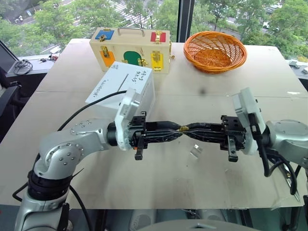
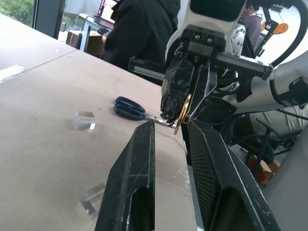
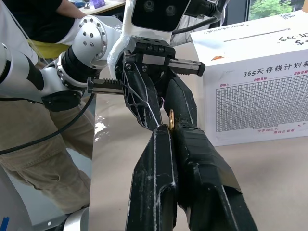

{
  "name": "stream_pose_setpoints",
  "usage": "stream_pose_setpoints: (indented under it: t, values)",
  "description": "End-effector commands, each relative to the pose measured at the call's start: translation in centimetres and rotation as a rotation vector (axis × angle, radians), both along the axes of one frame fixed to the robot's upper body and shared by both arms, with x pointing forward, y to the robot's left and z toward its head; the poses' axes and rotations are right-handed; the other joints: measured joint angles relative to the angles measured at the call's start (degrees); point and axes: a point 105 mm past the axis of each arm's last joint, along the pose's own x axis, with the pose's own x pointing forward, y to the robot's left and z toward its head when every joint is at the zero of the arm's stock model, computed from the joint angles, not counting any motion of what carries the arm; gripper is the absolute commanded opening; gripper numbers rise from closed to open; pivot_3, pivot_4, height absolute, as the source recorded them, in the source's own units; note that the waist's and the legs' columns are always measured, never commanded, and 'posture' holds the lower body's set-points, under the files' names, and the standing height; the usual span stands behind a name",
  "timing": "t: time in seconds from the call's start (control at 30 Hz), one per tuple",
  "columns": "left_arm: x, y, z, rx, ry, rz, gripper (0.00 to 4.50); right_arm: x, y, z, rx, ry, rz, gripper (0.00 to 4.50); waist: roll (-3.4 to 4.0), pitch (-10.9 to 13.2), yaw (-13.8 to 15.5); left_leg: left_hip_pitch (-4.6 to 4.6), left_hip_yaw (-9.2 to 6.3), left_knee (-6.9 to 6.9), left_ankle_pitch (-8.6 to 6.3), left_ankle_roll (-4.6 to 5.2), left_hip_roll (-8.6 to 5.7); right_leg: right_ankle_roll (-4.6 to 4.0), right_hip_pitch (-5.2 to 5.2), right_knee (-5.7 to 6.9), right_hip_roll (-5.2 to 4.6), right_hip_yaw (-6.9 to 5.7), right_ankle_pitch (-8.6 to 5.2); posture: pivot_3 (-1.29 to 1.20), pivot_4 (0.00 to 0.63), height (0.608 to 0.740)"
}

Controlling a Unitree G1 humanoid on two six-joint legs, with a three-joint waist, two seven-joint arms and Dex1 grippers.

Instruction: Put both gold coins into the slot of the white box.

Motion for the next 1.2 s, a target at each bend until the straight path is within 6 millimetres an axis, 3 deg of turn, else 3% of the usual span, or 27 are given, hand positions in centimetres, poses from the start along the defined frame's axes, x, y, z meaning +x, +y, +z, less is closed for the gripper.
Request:
stream_pose_setpoints:
  t: [0.03, 0.1, 0.13, 0.23, 0.8, 0.93, 1.0, 1.03, 1.2]
  values:
    - [-0.3, 0.0, 0.4, -0.01, -0.024, -0.016, 1.07, -0.5, 0.1, 0.7, 0.014, -0.035, 0.022, 0.0, 0.0, 0.0, 0.0, 0.0, 0.0, 0.0, 0.0, 0.0, 0.0, 0.0, 0.0, 0.0, 0.0, 0.0, 0.0, 0.0, 0.15, 0.74]
    - [-0.3, 0.0, 0.4, -0.012, -0.024, -0.018, 1.07, -0.6, 0.2, 0.7, 0.014, -0.033, 0.027, 0.0, 0.0, 0.0, 0.01, 0.0, -0.01, 0.0, 0.0, 0.0, 0.0, 0.0, 0.0, 0.0, 0.0, 0.0, 0.0, 0.0, 0.15, 0.74]
    - [-0.3, 0.0, 0.4, -0.013, -0.024, -0.019, 0.65, -0.6, 0.2, 0.7, 0.015, -0.032, 0.03, 0.0, 0.0, 0.0, 0.0, 0.0, -0.01, 0.0, 0.0, 0.0, 0.0, 0.0, 0.0, 0.0, 0.0, 0.0, 0.0, 0.0, 0.15, 0.74]
    - [-0.5, -0.1, 0.2, -0.008, -0.03, -0.034, 0.02, -0.8, 0.2, 0.7, 0.017, -0.026, 0.041, 0.0, 0.0, 0.0, -0.01, 0.0, -0.01, 0.0, 0.0, 0.0, 0.0, 0.0, 0.0, 0.0, 0.0, 0.0, 0.0, 0.0, 0.15, 0.74]
    - [-0.5, -0.3, -0.2, -0.017, -0.065, -0.062, 0.02, -1.8, 0.3, 0.3, 0.005, 0.01, 0.093, 0.0, 0.0, 0.0, 0.0, 0.0, 0.0, 0.0, 0.0, 0.0, 0.0, -0.08, 0.0, 0.0, 0.0, 0.0, -0.05, 0.0, 0.15, 0.74]
    - [-0.5, -0.3, -0.4, -0.008, -0.083, -0.063, 1.26, -2.0, 0.3, 0.3, 0.004, 0.01, 0.096, 0.0, 0.0, 0.0, 0.0, 0.0, -0.01, 0.0, 0.0, 0.0, 0.0, -0.07, 0.0, 0.0, 0.0, 0.0, -0.05, 0.0, 0.15, 0.74]
    - [-0.6, -0.3, -0.5, -0.004, -0.086, -0.064, 2.45, -2.0, 0.3, 0.3, 0.005, 0.01, 0.096, 0.0, 0.0, 0.0, 0.01, 0.0, -0.01, 0.0, 0.0, 0.0, 0.0, -0.07, 0.0, 0.0, 0.0, 0.0, -0.05, 0.0, 0.15, 0.74]
    - [-0.7, -0.3, -0.6, -0.003, -0.086, -0.065, 2.67, -2.0, 0.3, 0.3, 0.005, 0.009, 0.096, 0.0, 0.0, 0.0, 0.02, -0.01, -0.02, 0.0, 0.0, 0.0, 0.01, -0.07, 0.0, 0.0, 0.0, 0.0, -0.05, 0.0, 0.15, 0.74]
    - [-0.8, -0.5, -0.6, -0.005, -0.089, -0.072, 2.67, -2.2, 0.3, 0.3, 0.006, 0.008, 0.094, 0.0, 0.0, 0.0, 0.02, 0.0, -0.02, 0.0, 0.0, 0.0, 0.02, -0.08, 0.0, 0.0, -0.01, 0.0, -0.05, 0.0, 0.15, 0.74]
